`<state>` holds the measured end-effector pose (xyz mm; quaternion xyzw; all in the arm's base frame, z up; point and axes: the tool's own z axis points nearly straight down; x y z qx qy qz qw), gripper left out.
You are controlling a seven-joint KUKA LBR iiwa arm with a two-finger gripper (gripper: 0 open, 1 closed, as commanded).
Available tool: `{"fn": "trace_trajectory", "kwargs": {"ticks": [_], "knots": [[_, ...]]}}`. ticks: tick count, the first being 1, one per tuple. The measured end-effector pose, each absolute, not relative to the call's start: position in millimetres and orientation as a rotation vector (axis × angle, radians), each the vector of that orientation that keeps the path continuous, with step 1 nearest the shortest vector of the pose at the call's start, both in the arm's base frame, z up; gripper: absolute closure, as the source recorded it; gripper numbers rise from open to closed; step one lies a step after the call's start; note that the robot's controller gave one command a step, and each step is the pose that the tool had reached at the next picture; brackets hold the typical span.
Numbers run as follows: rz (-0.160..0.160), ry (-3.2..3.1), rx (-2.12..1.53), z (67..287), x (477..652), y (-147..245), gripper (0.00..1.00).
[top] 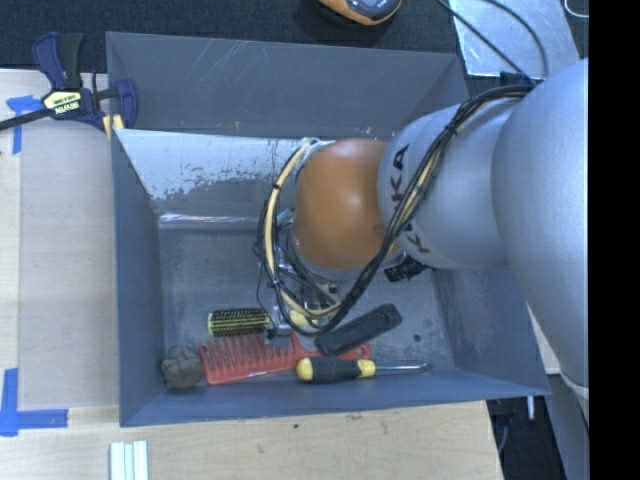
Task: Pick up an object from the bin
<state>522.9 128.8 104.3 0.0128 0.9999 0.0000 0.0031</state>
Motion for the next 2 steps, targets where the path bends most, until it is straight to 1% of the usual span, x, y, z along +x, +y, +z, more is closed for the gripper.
{"fn": "trace_trajectory", "kwargs": {"ticks": [1, 2], "knots": [[-0.004, 3.141, 0.241, 71.1, 524.1, 103.2, 1.0], [-0.004, 3.141, 0.242, 71.0, 524.0, 103.3, 1.0]]}}
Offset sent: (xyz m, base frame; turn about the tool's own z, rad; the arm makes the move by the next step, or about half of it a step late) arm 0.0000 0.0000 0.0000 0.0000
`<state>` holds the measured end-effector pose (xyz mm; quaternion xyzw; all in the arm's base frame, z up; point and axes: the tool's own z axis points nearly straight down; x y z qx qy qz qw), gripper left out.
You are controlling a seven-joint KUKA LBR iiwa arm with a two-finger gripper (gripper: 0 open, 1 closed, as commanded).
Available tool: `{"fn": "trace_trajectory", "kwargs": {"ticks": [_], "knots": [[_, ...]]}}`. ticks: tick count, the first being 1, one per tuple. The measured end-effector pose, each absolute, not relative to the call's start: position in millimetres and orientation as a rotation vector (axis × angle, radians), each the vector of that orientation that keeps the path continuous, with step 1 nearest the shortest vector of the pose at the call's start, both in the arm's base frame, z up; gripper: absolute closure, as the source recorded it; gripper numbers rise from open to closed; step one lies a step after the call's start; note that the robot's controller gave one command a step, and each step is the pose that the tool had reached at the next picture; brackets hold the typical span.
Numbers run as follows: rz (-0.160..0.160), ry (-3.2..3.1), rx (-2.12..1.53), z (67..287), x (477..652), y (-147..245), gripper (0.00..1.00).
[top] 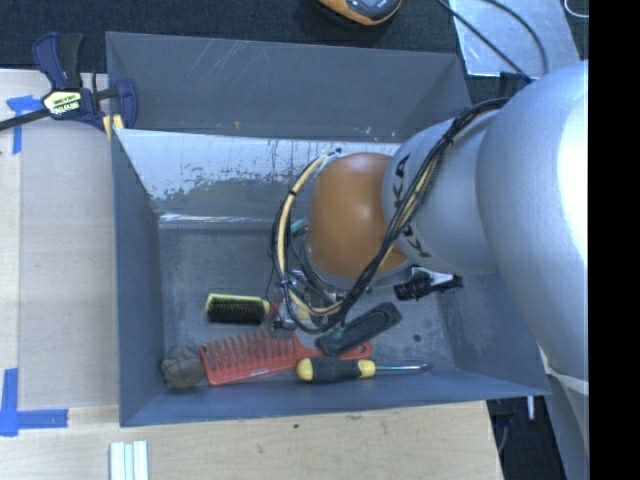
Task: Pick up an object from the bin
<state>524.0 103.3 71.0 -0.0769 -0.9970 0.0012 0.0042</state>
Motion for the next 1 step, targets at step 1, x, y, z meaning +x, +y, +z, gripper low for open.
{"fn": "trace_trajectory", "kwargs": {"ticks": [1], "knots": [[0.0, -3.085, -0.576, 72.1, 554.8, 145.7, 1.0]]}}
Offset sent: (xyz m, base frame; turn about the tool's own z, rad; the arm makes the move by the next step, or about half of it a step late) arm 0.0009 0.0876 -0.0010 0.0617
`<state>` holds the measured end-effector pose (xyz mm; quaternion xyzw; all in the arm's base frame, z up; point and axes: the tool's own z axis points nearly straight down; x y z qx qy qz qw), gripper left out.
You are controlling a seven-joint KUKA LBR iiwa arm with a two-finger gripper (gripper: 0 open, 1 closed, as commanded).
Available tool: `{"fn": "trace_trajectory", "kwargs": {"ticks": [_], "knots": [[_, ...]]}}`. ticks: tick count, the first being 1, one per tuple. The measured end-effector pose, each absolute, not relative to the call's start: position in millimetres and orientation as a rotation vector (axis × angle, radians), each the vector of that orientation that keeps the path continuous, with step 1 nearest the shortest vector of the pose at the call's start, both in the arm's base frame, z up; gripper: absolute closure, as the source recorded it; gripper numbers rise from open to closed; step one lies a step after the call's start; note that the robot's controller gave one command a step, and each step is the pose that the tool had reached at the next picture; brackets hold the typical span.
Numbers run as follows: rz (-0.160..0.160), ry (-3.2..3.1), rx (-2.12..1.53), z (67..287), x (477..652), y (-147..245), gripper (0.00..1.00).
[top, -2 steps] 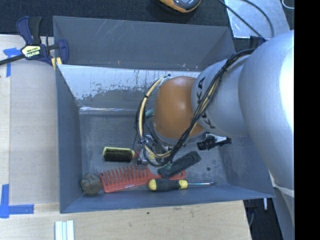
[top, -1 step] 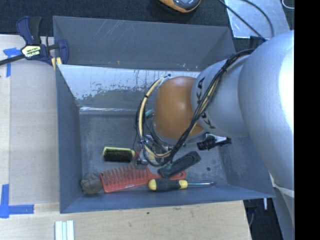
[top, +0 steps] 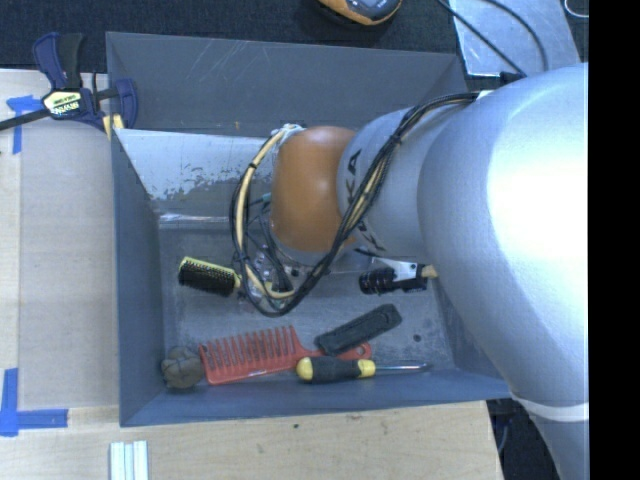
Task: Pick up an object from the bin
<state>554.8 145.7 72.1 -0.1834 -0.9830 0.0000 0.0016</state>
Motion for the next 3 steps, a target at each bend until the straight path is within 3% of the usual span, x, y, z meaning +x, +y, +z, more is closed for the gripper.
{"fn": "trace_trajectory", "kwargs": {"ticks": [1, 2, 3], "knots": [[0.003, -3.115, -0.329, 70.0, 524.1, 192.8, 1.0], [0.0, -3.089, -0.553, 70.5, 518.9, 187.2, 1.0], [0.002, -3.105, -0.438, 70.5, 548.3, 235.7, 1.0]]}}
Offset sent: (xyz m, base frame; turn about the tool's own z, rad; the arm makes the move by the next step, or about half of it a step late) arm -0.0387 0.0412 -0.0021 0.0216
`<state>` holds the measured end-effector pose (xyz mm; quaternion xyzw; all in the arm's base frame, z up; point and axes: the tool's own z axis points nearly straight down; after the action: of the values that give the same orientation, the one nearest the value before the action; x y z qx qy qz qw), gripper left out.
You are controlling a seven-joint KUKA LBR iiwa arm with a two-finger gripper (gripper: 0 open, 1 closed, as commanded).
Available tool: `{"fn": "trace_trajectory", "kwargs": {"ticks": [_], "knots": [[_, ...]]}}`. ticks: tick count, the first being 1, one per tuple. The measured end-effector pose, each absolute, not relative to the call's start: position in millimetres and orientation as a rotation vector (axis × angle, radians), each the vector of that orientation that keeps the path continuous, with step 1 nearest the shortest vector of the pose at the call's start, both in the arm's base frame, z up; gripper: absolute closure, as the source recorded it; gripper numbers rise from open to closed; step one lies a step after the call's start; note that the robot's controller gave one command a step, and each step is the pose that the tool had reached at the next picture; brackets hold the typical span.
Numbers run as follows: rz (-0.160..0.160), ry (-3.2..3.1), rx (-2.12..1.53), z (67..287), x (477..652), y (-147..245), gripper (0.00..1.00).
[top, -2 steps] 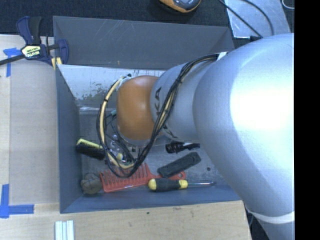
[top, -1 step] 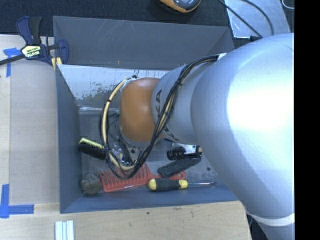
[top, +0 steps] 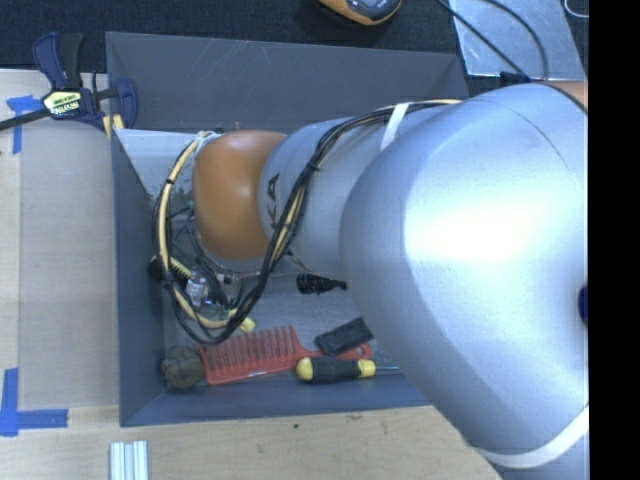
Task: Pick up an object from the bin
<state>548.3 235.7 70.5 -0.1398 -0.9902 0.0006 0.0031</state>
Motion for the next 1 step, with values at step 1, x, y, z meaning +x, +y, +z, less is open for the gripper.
{"fn": "trace_trajectory", "kwargs": {"ticks": [1], "knots": [[0.0, -3.095, -0.519, 70.2, 536.5, 228.6, 1.0]]}}
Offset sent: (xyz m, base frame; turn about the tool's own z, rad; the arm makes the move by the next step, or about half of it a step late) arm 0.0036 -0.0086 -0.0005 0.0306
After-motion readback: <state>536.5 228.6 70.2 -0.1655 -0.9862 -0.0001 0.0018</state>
